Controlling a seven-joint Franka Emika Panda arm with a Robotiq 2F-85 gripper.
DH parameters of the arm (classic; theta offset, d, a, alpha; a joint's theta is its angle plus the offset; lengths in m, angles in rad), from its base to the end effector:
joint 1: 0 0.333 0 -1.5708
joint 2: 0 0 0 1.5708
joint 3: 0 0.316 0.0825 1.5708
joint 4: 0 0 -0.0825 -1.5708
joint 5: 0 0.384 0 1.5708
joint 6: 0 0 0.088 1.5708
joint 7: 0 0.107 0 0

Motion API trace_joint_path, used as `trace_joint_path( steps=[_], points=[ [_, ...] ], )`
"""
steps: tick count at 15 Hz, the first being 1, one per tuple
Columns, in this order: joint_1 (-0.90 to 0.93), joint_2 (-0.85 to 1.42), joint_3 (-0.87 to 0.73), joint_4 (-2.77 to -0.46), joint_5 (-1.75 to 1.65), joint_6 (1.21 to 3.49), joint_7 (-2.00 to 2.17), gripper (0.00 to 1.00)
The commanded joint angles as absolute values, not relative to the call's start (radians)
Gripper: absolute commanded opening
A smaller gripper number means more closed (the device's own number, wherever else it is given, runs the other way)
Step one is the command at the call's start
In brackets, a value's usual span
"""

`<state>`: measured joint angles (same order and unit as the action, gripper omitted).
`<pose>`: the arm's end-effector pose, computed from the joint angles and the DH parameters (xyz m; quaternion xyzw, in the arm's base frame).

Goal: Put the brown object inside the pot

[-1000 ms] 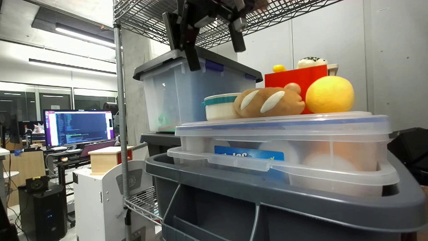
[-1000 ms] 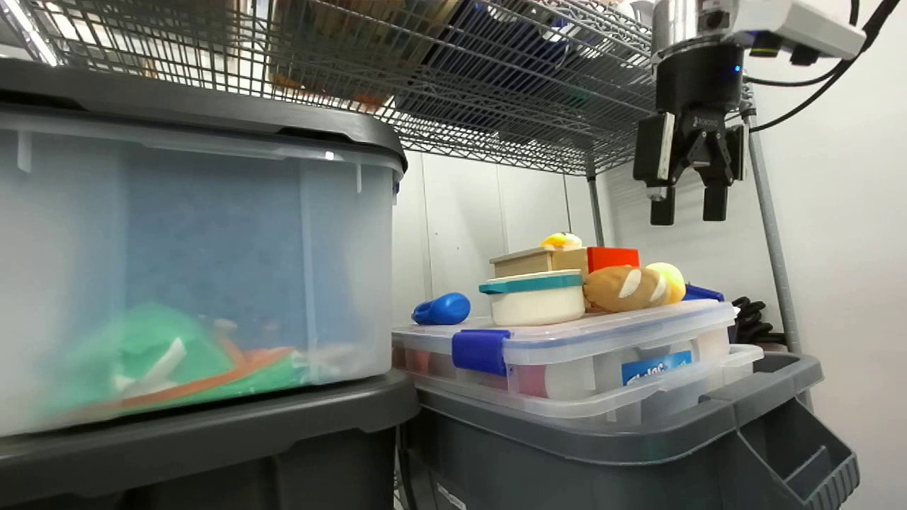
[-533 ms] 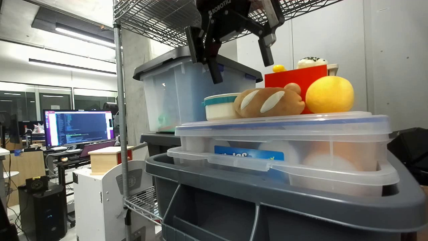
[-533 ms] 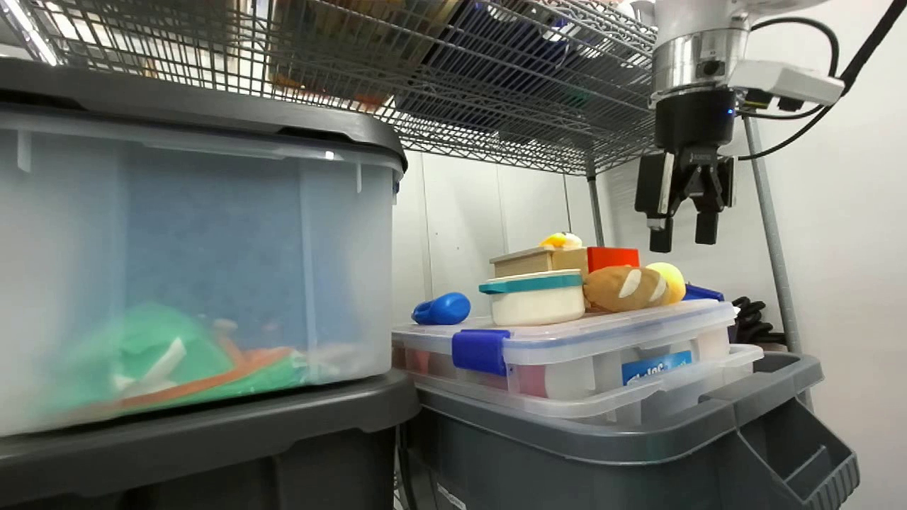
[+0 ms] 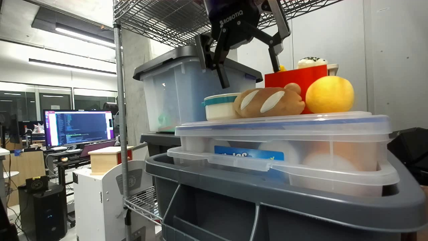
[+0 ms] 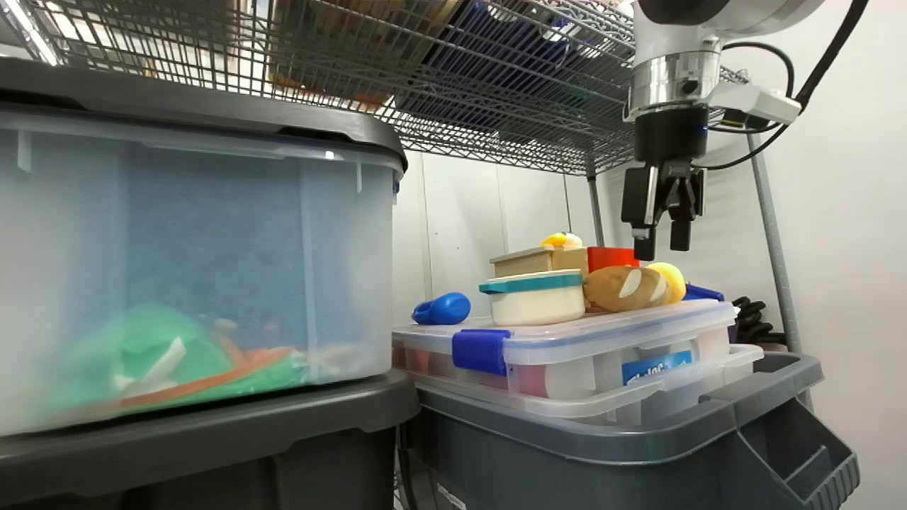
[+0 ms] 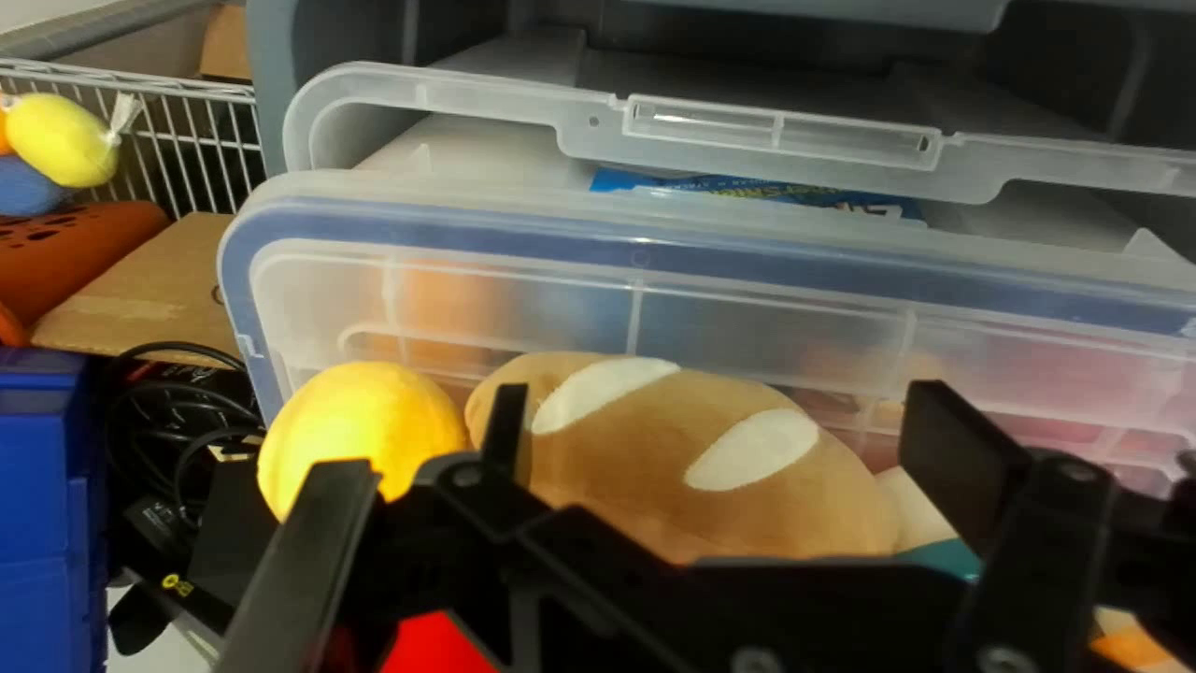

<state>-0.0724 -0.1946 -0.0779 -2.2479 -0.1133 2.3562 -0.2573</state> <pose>0.5081 -0.0799 0.4778 0.9841 0.0859 0.1398 0.0678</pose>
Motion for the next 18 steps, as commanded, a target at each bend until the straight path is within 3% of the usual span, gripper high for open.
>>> trace_joint_path(
  steps=[1,10,12,14,18],
  points=[
    [-0.062,-0.143,-0.087,-2.192,-0.112,2.369,-0.303,1.0],
    [-0.065,-0.045,-0.078,-2.134,-0.108,2.375,-0.315,0.98],
    [-0.065,-0.027,-0.075,-2.125,-0.108,2.374,-0.314,0.9],
    [-0.066,-0.015,-0.072,-2.115,-0.107,2.371,-0.315,0.68],
    [-0.066,-0.013,-0.07,-2.103,-0.102,2.366,-0.322,0.38]
  ],
)
